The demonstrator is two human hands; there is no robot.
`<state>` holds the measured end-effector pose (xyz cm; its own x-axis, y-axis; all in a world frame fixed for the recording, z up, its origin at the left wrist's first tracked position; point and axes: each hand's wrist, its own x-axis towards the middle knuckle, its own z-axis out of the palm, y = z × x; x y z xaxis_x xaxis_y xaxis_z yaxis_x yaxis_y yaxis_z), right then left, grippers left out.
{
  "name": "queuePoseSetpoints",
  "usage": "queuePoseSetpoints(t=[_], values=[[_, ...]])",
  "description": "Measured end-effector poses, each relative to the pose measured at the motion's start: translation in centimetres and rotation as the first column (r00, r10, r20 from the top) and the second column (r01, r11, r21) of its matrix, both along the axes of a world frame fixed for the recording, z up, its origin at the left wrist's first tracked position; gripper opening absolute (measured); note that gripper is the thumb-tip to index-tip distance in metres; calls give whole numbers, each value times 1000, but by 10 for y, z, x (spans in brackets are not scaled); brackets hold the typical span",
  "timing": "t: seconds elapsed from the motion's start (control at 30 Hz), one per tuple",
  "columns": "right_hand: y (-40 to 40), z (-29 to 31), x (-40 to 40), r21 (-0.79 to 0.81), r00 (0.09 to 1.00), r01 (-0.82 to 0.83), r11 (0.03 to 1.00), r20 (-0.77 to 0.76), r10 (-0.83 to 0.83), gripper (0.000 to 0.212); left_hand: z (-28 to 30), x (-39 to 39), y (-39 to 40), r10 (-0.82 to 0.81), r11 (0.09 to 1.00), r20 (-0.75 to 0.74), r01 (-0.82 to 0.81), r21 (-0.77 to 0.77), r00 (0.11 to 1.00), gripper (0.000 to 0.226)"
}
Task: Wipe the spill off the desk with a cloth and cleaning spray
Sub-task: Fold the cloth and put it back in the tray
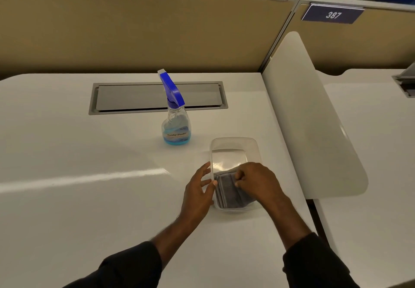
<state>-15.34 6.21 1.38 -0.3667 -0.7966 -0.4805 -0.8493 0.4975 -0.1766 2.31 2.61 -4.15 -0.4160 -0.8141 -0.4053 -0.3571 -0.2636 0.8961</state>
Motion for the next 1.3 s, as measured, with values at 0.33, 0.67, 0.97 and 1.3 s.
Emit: queuePoseSetpoints(t=[0.33,0.67,0.97,1.3], values=[[20,5,-6,-84,955,228,970,-175,-240,18,5,-4,1,-22,1000,7,22,11,1000,54],[19,2,1,24,981,178,984,-80,-175,23,8,-7,3,9,1000,4,-9,28,1000,53],[-46,54,-11,-354,940,277,893,292,-176,26,1,-7,5,-9,999,75,6,37,997,53],[-155,61,54,-518,854,148,842,496,155,61,-1,7,-27,82,996,90,-78,-47,993,45]])
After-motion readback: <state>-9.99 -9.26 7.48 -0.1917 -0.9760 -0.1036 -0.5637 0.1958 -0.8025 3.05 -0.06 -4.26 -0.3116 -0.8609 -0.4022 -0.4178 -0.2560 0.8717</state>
